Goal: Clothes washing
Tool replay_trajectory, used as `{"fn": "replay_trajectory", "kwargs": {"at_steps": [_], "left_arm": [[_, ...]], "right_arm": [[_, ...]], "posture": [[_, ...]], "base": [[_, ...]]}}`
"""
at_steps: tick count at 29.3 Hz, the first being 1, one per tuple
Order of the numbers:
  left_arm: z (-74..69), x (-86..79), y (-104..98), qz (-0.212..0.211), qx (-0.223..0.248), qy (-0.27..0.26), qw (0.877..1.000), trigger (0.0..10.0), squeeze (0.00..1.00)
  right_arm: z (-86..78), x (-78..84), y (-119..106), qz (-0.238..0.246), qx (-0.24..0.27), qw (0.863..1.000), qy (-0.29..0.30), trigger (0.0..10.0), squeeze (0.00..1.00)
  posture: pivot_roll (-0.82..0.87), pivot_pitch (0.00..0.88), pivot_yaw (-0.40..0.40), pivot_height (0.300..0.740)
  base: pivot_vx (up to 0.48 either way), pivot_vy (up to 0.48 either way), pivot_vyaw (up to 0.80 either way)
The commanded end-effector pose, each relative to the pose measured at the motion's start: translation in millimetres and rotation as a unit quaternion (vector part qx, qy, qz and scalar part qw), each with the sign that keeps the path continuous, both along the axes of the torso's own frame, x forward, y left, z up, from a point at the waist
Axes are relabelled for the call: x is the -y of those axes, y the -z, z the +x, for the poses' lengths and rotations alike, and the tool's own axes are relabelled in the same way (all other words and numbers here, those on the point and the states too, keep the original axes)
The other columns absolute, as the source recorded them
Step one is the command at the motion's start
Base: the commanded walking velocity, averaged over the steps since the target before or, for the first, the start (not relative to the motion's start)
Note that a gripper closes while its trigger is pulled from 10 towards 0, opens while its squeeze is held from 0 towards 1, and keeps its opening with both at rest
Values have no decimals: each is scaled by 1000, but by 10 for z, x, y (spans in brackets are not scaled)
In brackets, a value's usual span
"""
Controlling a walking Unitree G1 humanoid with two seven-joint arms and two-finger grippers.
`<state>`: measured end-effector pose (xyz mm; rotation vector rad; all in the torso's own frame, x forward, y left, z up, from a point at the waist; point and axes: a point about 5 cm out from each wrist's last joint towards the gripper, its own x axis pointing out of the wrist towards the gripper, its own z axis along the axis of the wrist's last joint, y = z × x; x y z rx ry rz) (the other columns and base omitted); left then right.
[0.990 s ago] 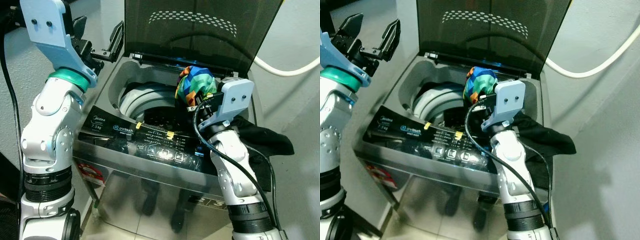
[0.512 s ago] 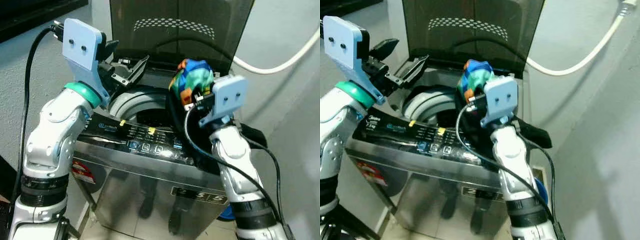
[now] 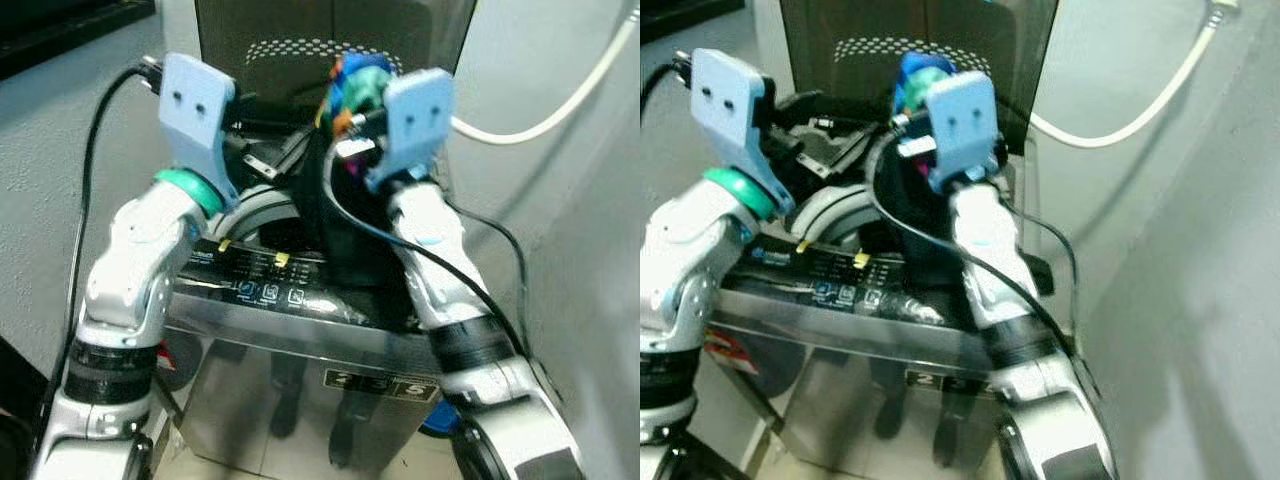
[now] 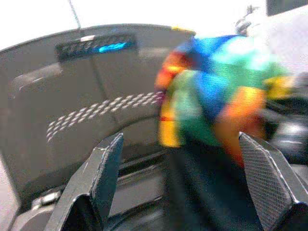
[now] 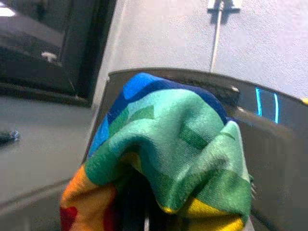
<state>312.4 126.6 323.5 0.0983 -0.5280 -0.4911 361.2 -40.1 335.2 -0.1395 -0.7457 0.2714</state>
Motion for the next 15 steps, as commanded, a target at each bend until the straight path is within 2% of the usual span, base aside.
{"fn": "replay_trajectory", "kwargs": {"at_steps": [1, 2, 4, 8, 9, 10, 11, 12, 13, 14, 15], "left_arm": [[-20, 6, 47, 2, -6, 3, 1000, 10000, 0], [-20, 6, 47, 2, -6, 3, 1000, 10000, 0], [-42, -15, 128, -8, -12, -13, 1000, 10000, 0], [-89, -53, 210, -8, -22, -26, 999, 10000, 0], [-116, -81, 246, -4, -27, -31, 999, 10000, 0], [-116, -81, 246, -4, -27, -31, 999, 10000, 0], [-146, -115, 276, 0, -33, -37, 999, 10000, 0], [-146, -115, 276, 0, -33, -37, 999, 10000, 0], [-181, -150, 298, 3, -39, -38, 998, 10000, 0], [-181, -150, 298, 3, -39, -38, 998, 10000, 0], [-227, -184, 308, 7, -44, -36, 998, 10000, 0]], "right_arm": [[6, -26, -83, 18, 12, 1000, 2, 10000, 0], [6, -26, -83, 18, 12, 1000, 2, 10000, 0], [67, -38, -243, 51, 23, 998, 17, 10000, 0], [126, -37, -216, 44, 20, 998, 29, 10000, 0], [162, -44, -120, 16, 6, 999, 32, 10000, 0], [162, -44, -120, 16, 6, 999, 32, 10000, 0], [225, -89, 48, -46, -26, 998, 33, 10000, 0], [225, -89, 48, -46, -26, 998, 33, 10000, 0], [278, -79, 241, -100, -55, 993, 41, 10000, 0], [278, -79, 241, -100, -55, 993, 41, 10000, 0], [326, -41, 412, -146, -81, 984, 55, 10000, 0]], "posture": [[122, 14, 15, 740], [122, 14, 15, 740], [143, 23, -19, 740], [155, 34, -34, 740], [162, 39, -41, 740], [162, 39, -41, 740], [165, 47, -45, 740], [165, 47, -45, 740], [168, 53, -48, 740], [168, 53, -48, 740], [172, 61, -46, 740]], "base": [[0, 0, 0], [0, 0, 0], [0, 0, 0], [0, 0, 0], [0, 0, 0], [0, 0, 0], [0, 0, 0], [0, 0, 0], [0, 0, 0], [0, 0, 0], [0, 0, 0]]}}
